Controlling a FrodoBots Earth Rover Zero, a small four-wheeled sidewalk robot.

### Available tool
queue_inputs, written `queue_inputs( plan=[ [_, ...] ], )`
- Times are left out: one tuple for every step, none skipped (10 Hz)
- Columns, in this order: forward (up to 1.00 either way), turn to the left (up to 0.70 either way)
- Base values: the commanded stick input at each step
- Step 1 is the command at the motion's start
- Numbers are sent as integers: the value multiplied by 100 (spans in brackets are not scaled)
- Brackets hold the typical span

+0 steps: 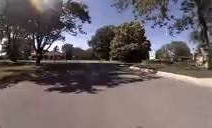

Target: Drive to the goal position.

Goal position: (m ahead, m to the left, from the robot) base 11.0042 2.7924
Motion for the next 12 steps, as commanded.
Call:
queue_inputs(
  plan=[
    [100, -18],
    [100, 0],
    [100, 0],
    [100, 0],
    [100, 0],
    [100, 0],
    [100, 0],
    [100, 0],
    [100, 0],
    [100, 0],
    [100, 0],
    [100, 0]
  ],
)
